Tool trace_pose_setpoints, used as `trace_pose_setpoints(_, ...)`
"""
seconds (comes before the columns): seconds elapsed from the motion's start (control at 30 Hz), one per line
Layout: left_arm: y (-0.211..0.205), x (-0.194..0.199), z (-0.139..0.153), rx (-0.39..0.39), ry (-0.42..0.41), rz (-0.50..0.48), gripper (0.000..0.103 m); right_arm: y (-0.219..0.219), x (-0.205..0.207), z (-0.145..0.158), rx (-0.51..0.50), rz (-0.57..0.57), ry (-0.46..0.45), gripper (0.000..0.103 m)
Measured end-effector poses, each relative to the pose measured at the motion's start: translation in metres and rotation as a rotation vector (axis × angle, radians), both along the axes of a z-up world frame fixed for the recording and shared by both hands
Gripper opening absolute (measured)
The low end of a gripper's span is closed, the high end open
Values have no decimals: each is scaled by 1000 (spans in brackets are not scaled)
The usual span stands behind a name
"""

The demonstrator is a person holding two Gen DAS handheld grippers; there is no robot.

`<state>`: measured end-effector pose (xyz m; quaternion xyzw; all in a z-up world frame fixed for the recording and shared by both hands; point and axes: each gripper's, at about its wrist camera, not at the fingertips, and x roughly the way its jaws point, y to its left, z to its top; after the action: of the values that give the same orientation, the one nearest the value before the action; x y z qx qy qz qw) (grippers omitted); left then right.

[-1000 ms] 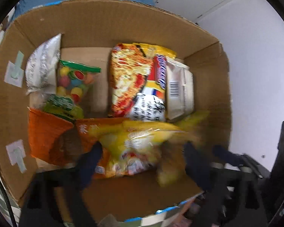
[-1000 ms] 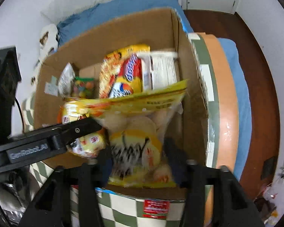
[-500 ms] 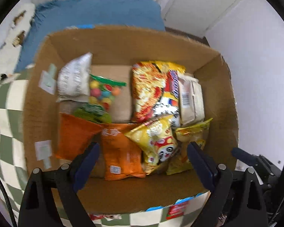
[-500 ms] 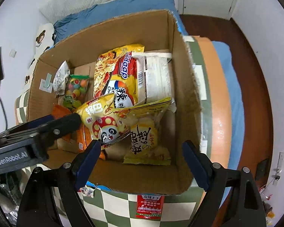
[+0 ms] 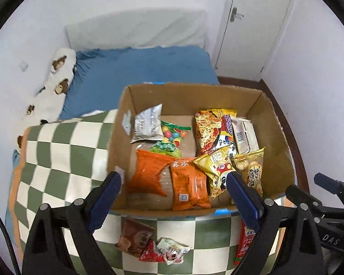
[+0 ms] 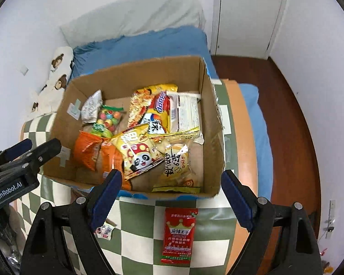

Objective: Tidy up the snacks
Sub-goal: 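Lift both tools out of the box back toward the blanket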

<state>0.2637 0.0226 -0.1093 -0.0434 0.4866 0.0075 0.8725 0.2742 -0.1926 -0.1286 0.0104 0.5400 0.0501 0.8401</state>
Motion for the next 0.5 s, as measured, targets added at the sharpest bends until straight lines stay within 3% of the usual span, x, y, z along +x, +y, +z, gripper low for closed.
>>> trace_pose_setpoints(0.5, 2, -90, 60, 40, -178, 7, 94, 4, -91, 73, -14, -7, -198, 96)
